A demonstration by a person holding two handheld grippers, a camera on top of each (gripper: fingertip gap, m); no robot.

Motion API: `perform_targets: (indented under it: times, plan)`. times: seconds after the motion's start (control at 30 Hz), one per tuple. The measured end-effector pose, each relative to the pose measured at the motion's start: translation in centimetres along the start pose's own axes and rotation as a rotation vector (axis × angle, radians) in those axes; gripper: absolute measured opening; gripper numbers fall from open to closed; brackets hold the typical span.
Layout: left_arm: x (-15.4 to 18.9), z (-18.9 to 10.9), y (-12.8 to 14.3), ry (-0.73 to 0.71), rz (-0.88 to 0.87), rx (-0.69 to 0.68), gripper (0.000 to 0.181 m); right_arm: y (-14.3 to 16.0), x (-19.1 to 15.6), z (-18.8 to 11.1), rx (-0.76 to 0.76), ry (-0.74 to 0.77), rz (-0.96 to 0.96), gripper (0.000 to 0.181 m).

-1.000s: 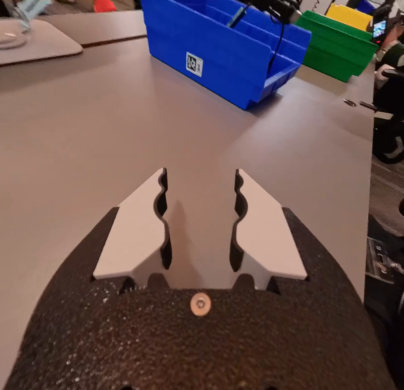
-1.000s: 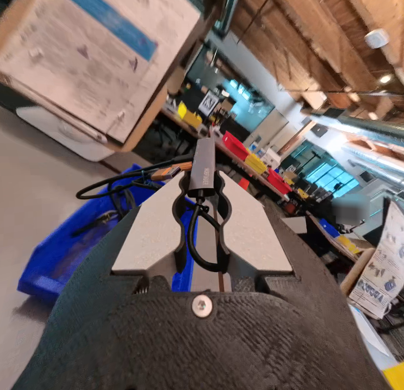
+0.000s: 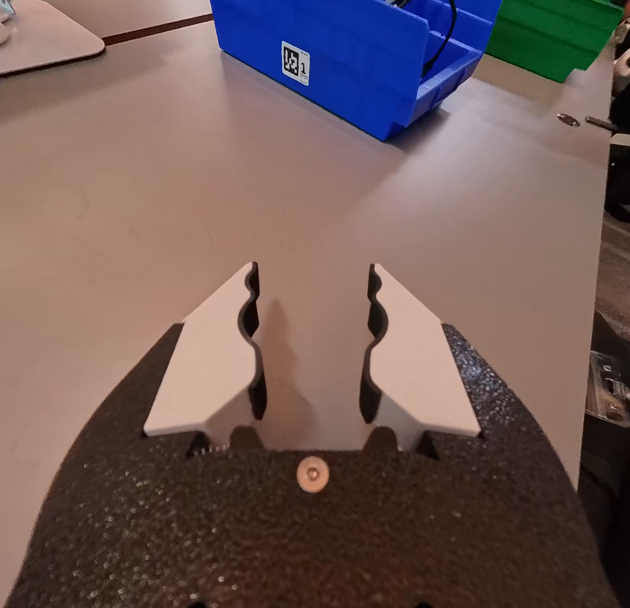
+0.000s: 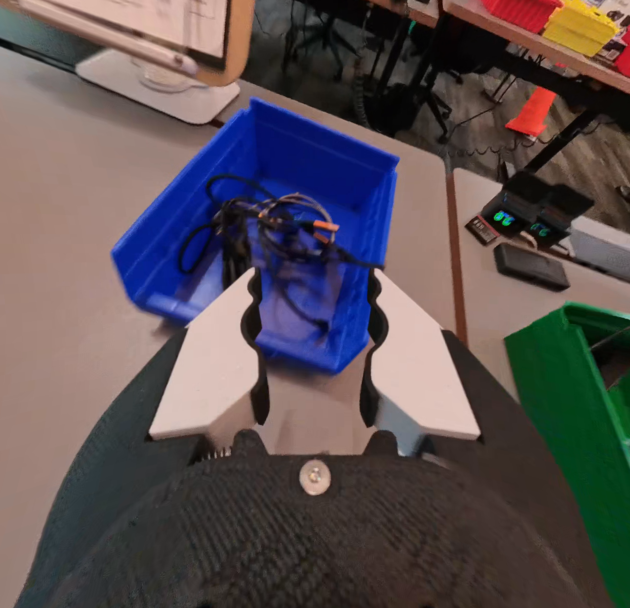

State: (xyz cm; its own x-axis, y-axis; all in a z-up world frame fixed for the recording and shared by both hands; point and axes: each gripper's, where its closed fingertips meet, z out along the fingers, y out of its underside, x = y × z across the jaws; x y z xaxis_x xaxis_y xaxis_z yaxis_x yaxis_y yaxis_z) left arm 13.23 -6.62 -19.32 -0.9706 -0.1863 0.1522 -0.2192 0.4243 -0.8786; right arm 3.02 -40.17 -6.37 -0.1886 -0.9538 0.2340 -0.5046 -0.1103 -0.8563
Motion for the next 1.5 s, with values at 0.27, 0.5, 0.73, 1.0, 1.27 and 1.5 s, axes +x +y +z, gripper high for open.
perform_targets:
  times: [0.27,0.5,0.73,1.0,1.27,1.5]
  plan:
    - [2.9,4.9,-3.4,-0.062,-0.02,-0.009,0.084,9.1,-5.5,-1.4,-0.036,-0.067,0.113,0.09]
    - [7.0,11.6,-13.4,-0.112,-0.026,-0.045,0.094,9.0,-2.2,-3.3,-0.021,0.092,0.113,0.107]
    - [4.5,18.9,-14.9,-0.22,-0.167,-0.454,0.089,8.6,-1.3,-4.5,0.016,0.1,0.144,0.108]
    - [1.0,23.0,-10.9,-0.402,-0.23,-0.693,0.055,8.2,-1.1,-5.1,0.062,0.073,0.174,0.106]
    - [-0.9,21.3,-8.5,-0.245,-0.155,-0.604,0.018,5.9,-1.8,-6.2,0.162,0.058,0.157,0.108]
    - [-3.1,8.7,-2.8,-0.128,-0.033,-0.571,0.021,2.3,-6.8,-6.2,0.244,-0.056,0.093,0.108]
